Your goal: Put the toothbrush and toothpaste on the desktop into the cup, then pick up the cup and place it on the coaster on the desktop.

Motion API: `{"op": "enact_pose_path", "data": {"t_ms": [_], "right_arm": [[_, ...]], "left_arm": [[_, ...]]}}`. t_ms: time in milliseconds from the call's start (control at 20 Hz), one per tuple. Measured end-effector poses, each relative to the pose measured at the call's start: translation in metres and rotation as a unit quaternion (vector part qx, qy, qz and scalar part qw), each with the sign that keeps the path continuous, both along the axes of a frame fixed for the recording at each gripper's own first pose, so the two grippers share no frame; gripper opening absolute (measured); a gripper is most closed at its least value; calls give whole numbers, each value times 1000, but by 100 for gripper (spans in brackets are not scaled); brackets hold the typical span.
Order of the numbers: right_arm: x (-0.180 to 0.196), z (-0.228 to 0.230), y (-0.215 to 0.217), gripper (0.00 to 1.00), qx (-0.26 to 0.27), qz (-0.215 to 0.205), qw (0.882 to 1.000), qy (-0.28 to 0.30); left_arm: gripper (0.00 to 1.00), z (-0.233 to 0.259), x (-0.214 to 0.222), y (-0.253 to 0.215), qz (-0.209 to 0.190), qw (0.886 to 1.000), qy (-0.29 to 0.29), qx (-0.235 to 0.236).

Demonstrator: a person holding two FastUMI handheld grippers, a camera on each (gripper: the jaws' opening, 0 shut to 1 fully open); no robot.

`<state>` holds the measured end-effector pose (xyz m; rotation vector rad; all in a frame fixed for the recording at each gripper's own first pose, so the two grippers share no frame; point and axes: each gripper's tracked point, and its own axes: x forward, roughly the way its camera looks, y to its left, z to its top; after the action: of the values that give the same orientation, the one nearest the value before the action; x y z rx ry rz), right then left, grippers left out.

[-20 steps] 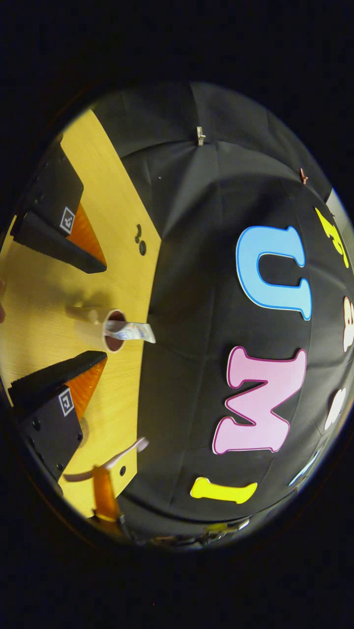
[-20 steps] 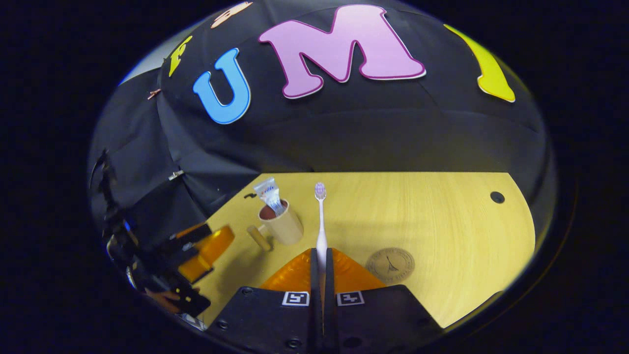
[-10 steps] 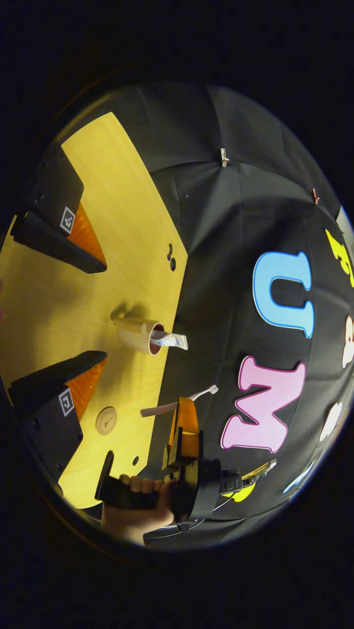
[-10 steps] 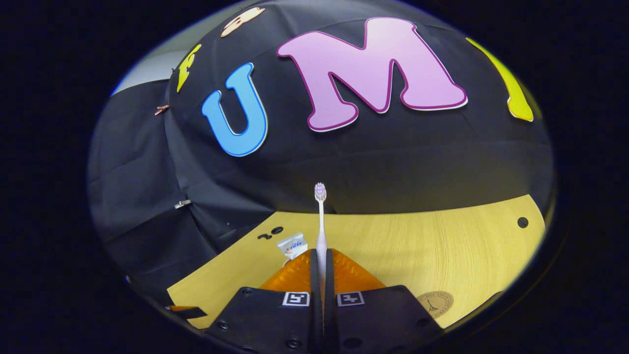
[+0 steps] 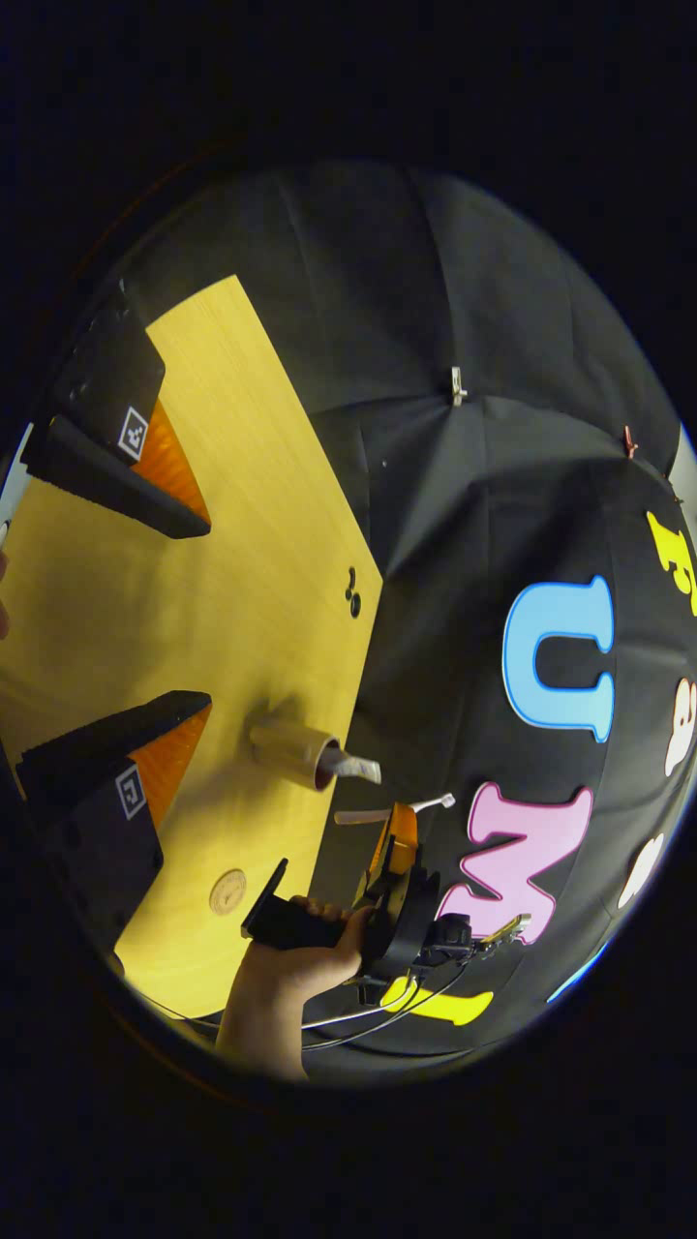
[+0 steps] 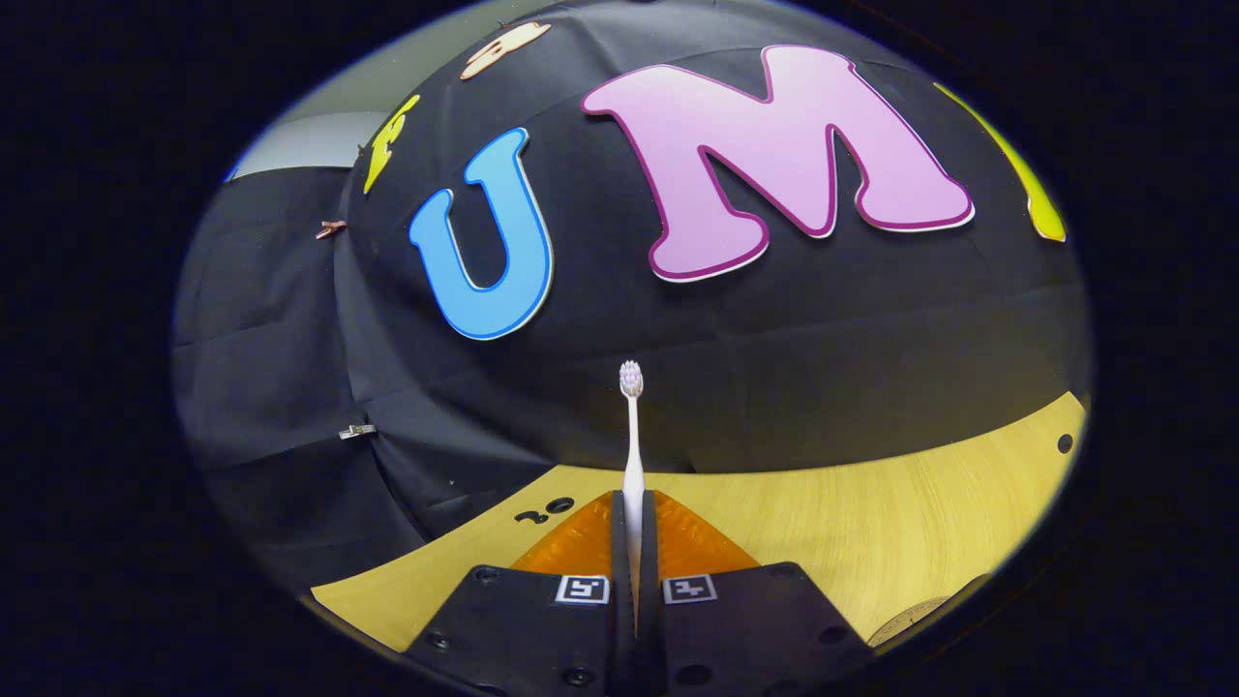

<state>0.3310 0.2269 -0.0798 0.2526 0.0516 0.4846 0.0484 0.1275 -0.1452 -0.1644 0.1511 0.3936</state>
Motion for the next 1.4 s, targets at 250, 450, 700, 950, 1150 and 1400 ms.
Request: {"op": "enact_pose_path", "data": {"t_ms": [250, 450, 700, 950, 1150, 1400], "right_arm": [[15, -12, 6, 6, 11, -21, 999, -27], [21, -27, 6, 6, 30, -36, 998, -37], [21, -29, 1, 7, 56, -64, 994, -62], [13, -28, 4, 19, 46, -59, 995, -68], [9, -35, -15, 28, 48, -61, 996, -44], [1, -18, -82, 39, 50, -103, 993, -40]], "left_arm": [[98, -13, -14, 23, 36, 999, -4, -20], [98, -30, -17, 23, 35, 999, 5, -17], [98, -48, -13, 17, 30, 999, 20, -13], [98, -43, -2, 9, 22, 1000, 20, -3], [98, -35, 14, 1, 13, 1000, 14, 3], [98, -14, 34, -13, -13, 1000, 3, 9]]}}
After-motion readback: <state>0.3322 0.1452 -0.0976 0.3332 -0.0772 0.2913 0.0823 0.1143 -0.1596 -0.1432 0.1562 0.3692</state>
